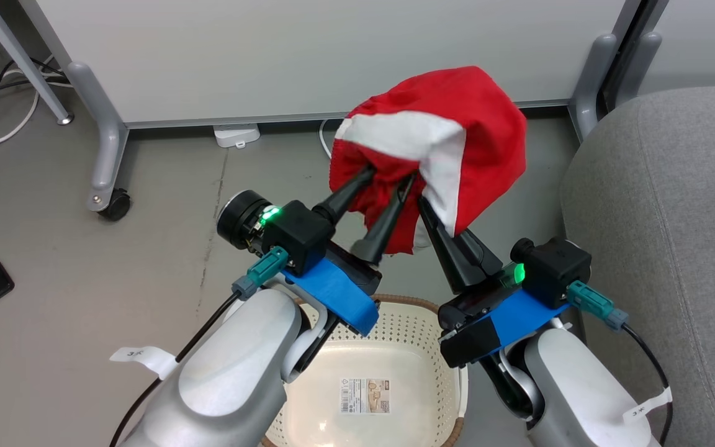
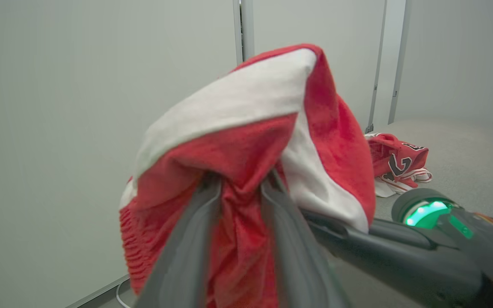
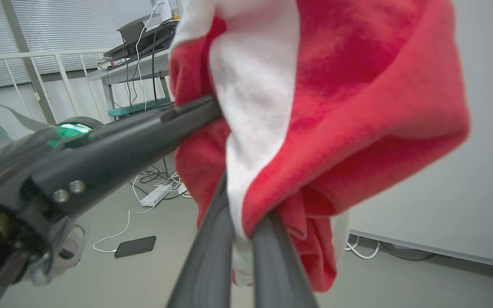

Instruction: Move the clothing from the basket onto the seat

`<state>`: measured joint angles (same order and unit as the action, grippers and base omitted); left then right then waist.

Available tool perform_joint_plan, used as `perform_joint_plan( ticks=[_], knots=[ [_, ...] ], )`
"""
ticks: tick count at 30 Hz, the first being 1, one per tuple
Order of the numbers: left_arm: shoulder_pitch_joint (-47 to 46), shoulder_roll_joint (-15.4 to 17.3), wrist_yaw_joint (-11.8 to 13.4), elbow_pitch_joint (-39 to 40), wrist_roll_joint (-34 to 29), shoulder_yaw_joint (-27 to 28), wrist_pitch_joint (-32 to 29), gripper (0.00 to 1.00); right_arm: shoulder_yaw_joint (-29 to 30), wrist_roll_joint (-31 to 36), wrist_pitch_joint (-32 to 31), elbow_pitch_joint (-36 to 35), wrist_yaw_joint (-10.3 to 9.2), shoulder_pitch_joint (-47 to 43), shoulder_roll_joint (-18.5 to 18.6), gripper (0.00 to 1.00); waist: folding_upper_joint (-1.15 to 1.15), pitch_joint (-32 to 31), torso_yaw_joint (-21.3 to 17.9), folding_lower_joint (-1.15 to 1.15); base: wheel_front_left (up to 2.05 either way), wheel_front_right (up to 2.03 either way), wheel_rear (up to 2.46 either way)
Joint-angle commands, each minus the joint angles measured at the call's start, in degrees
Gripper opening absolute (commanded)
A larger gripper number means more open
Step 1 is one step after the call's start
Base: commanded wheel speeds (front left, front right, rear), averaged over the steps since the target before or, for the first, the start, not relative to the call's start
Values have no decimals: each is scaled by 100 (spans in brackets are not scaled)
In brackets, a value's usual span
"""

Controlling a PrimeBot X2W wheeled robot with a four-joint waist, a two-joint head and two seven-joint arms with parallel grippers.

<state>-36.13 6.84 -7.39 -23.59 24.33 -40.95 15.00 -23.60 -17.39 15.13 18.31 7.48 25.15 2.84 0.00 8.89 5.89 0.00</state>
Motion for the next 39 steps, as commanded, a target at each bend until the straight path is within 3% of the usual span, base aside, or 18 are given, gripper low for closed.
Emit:
perform_joint_plan(
  ticks=[1,18,39],
  knots=[
    [-28,-16,-13,-10,-12,38,27,100,24,-26,2,-23,3,52,9,0,0,4,2,0,0,0,0],
    [53,-19,-12,98,-280,269,26,100,224,107,3,-80,3,96,9,0,0,137,-70,0,0,0,0],
    [-36,107,-10,144,-575,364,22,100,1213,624,3,-591,3,2,8,0,0,688,-947,0,0,0,0]
  ],
)
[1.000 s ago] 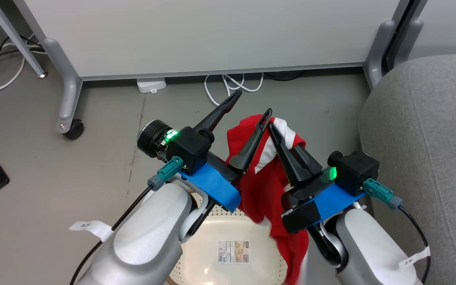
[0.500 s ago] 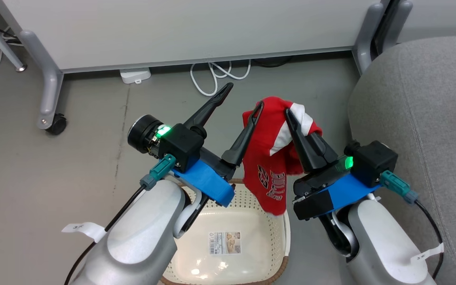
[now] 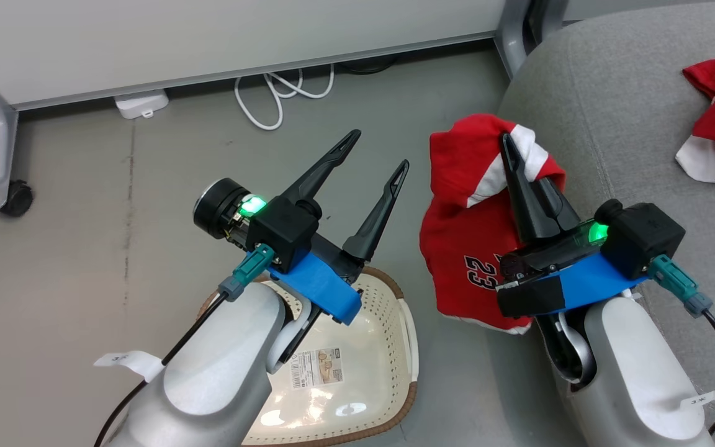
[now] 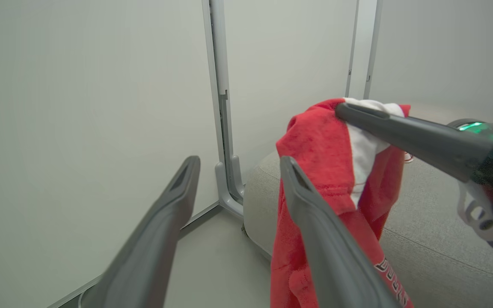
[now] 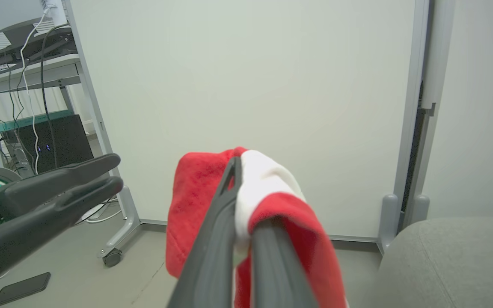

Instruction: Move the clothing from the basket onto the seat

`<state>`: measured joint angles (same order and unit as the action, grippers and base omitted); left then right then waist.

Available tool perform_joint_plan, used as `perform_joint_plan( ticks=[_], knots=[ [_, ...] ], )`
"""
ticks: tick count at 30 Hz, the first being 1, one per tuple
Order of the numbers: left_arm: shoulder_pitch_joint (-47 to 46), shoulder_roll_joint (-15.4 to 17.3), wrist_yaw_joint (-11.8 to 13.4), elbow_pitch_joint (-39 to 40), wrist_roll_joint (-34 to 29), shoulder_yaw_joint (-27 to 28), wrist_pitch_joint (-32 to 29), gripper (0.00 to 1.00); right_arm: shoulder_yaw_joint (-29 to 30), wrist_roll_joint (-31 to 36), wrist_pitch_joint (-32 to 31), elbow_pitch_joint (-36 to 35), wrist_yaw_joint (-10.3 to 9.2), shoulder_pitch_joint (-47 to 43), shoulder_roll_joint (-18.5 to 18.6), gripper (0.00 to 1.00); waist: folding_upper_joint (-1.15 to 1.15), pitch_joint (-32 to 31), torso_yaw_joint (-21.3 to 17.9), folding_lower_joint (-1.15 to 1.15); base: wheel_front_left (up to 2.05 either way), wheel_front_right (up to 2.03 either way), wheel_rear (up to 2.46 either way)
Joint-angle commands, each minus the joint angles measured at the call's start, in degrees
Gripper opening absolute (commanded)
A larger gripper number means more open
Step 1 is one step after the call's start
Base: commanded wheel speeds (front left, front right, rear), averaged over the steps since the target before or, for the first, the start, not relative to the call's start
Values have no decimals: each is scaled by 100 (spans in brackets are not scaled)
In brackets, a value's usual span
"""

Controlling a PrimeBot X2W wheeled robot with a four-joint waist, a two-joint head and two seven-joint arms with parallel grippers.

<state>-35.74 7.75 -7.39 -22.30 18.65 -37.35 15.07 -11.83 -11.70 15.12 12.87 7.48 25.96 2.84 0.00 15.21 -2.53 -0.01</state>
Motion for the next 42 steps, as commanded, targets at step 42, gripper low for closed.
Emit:
perform_joint_plan(
  ticks=[42],
  knots=[
    [-314,209,-13,-32,-12,-403,16,100,838,52,4,-697,3,-320,6,0,0,522,-1337,1,0,0,0]
  ],
)
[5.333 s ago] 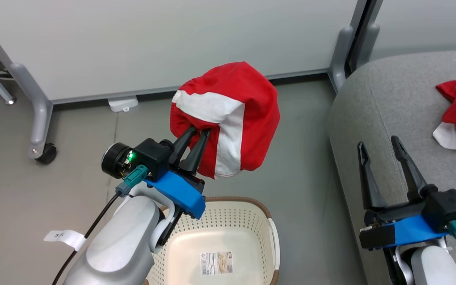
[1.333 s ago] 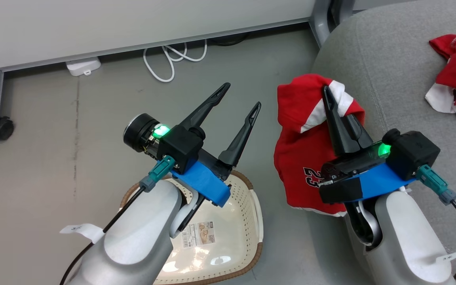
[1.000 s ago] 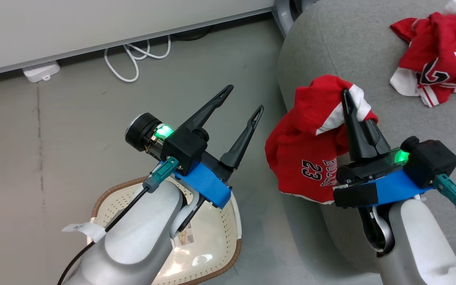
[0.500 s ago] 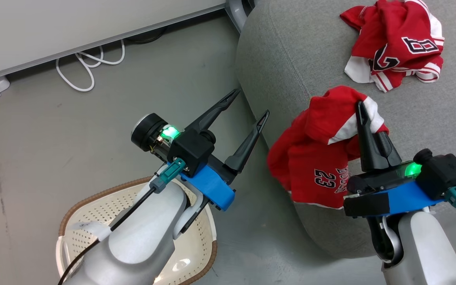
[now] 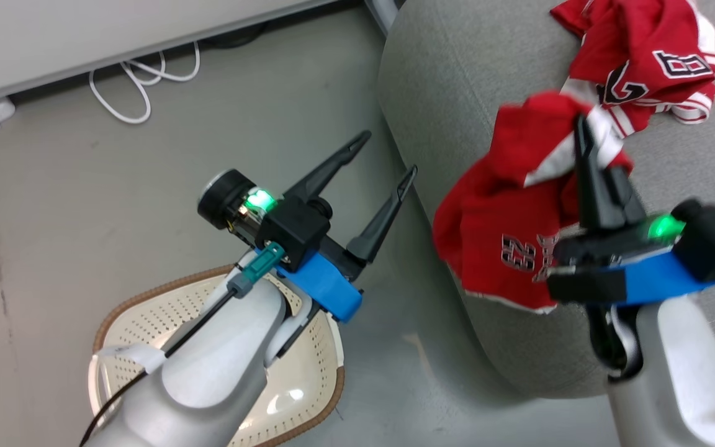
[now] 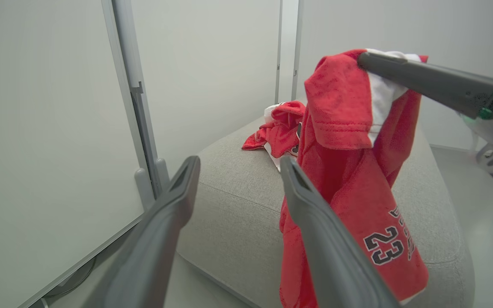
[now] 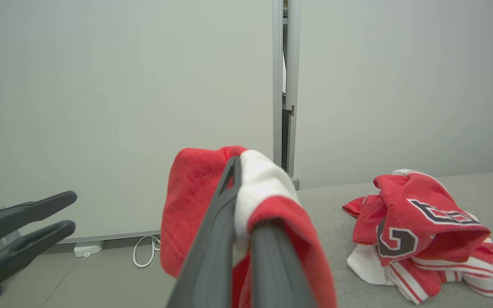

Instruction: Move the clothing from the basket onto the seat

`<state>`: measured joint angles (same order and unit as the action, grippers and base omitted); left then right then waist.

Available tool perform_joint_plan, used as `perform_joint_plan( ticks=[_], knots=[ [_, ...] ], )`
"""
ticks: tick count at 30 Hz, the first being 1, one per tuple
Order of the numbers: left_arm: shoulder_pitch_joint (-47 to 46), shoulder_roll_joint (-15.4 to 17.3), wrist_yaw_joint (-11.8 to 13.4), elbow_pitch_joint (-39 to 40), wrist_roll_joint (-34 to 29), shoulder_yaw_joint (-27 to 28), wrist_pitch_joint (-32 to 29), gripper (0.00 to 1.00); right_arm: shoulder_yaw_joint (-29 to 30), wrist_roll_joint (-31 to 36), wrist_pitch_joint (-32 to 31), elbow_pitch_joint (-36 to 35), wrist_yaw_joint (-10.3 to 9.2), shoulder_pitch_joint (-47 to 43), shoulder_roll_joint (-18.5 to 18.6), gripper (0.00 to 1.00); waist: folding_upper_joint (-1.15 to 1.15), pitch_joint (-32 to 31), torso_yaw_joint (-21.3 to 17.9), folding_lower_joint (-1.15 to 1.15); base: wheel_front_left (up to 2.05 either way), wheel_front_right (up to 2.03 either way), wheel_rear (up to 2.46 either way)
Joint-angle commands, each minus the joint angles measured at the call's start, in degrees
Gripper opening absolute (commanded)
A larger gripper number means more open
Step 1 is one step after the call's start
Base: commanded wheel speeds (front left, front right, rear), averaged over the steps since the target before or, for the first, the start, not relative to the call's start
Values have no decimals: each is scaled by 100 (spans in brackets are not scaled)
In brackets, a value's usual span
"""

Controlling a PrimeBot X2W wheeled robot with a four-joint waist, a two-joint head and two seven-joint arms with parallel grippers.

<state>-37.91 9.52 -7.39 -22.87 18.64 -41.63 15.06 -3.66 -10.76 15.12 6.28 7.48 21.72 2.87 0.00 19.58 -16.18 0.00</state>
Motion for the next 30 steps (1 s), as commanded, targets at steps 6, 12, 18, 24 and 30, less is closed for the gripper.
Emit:
perform_joint_plan(
  ticks=[6,12,18,24,30],
  knots=[
    [-346,157,33,124,-101,146,15,100,179,134,4,-145,3,1233,2,0,0,666,112,0,0,0,0],
    [-597,283,31,180,-195,154,-12,100,628,310,3,-172,3,2418,155,0,0,1284,224,0,0,0,0],
    [-871,441,86,386,-322,162,-113,100,1634,367,-1,-207,3,4081,1035,0,0,2139,302,0,0,0,0],
    [-988,564,109,473,-385,164,-141,100,2219,245,3,453,2,5029,2083,0,0,2471,200,0,0,0,0],
    [-987,635,103,500,-383,111,-133,100,2494,315,3,840,2,4725,2500,0,0,2511,116,0,0,0,0]
  ],
)
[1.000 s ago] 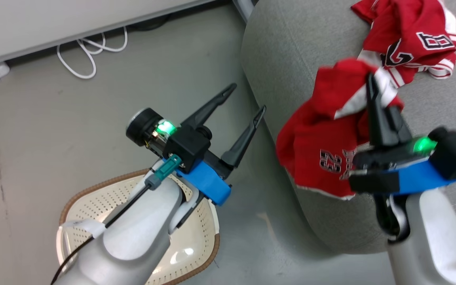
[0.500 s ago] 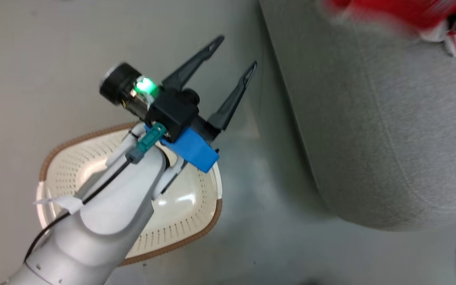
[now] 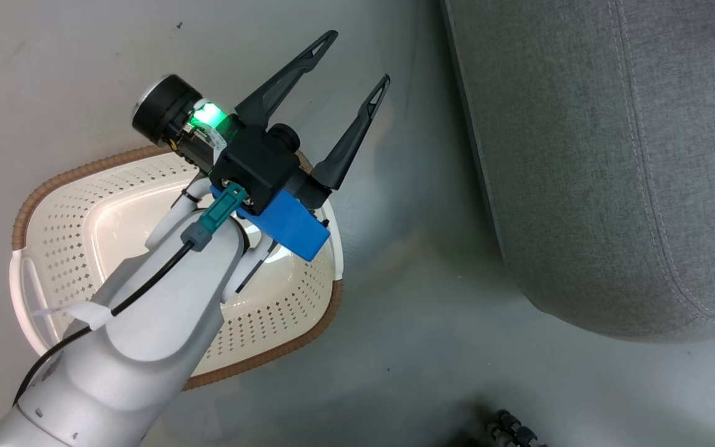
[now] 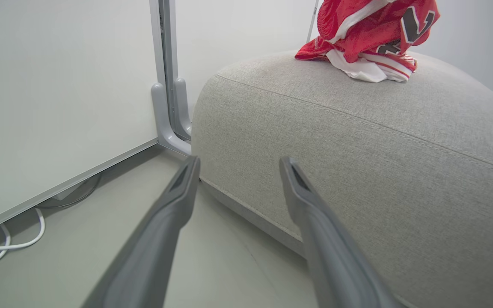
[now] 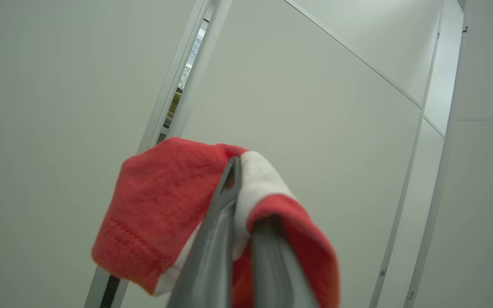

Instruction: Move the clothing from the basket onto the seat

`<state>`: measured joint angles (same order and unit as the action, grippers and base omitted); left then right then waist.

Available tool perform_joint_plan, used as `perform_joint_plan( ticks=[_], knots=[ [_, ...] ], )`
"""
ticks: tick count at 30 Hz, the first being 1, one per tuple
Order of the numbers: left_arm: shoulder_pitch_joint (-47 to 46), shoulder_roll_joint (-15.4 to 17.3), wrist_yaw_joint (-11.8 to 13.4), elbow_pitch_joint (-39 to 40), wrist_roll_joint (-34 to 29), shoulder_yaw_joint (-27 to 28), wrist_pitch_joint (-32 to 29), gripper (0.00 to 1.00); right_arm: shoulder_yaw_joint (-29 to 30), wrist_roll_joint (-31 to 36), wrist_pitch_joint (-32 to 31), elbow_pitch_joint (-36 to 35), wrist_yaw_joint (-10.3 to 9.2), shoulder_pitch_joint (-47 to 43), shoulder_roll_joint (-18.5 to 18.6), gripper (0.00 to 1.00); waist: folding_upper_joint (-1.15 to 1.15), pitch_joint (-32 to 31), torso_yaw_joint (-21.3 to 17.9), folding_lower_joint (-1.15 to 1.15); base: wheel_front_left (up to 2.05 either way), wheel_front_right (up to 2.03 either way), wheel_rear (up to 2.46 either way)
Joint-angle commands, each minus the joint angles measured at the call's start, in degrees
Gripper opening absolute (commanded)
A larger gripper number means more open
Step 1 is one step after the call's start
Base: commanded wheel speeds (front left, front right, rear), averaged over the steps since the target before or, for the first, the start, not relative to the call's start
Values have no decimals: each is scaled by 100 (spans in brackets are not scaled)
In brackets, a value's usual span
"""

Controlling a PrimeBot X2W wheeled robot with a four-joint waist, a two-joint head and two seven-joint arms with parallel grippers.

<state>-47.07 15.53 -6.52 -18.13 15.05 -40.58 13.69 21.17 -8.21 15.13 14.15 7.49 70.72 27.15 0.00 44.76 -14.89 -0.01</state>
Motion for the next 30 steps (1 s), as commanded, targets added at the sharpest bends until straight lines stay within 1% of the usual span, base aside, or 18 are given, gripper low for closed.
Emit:
perform_joint_plan(
  ticks=[1,4,6,9,11,14,15,17,21,26,27,28,29,30],
  knots=[
    [-86,40,18,31,-15,8,-1,100,-13,163,2,104,1,-303,145,0,0,-14,-17,1,0,0,0],
    [-117,52,40,63,-19,-6,-15,100,149,313,2,296,1,-592,272,0,0,-21,-42,1,0,0,0],
    [-113,79,49,88,-20,-11,-21,100,323,362,2,413,1,-777,244,0,0,-27,-70,1,0,0,0],
    [-73,129,46,105,6,-11,-17,100,493,335,1,636,1,-1052,-49,0,0,-48,-113,1,0,0,0],
    [-41,128,59,108,27,-25,-16,100,556,433,2,739,1,-1237,-255,0,0,-66,-116,1,0,0,0],
    [-35,118,74,123,46,-35,-17,100,584,509,1,951,1,-1467,-554,0,0,-79,-75,1,0,0,0],
    [-41,107,83,133,56,-45,-12,100,591,550,2,1123,1,-1588,-721,0,0,-89,-30,1,0,0,0],
    [-37,98,105,134,69,-48,-4,100,544,575,2,1301,1,-1688,-846,0,0,-102,5,1,0,0,0],
    [-22,47,116,113,106,-75,26,100,458,520,2,1727,1,-1812,-881,0,0,-134,94,1,0,0,0],
    [31,-4,131,63,140,-79,62,100,395,398,2,1965,1,-1943,-812,0,0,-235,158,1,0,0,0],
    [50,-12,133,44,151,-78,72,100,396,369,2,1957,1,-1978,-803,8,0,-274,163,1,0,0,0],
    [68,-22,143,24,154,-73,86,100,388,360,1,1945,1,-2038,-798,94,0,-321,168,1,0,0,0],
    [86,-38,150,4,167,-65,102,100,367,329,1,1939,1,-2106,-803,100,0,-376,172,1,0,0,0],
    [102,-51,150,-13,182,-60,108,100,350,304,1,1924,1,-2175,-796,100,0,-437,177,1,0,0,0]
  ],
)
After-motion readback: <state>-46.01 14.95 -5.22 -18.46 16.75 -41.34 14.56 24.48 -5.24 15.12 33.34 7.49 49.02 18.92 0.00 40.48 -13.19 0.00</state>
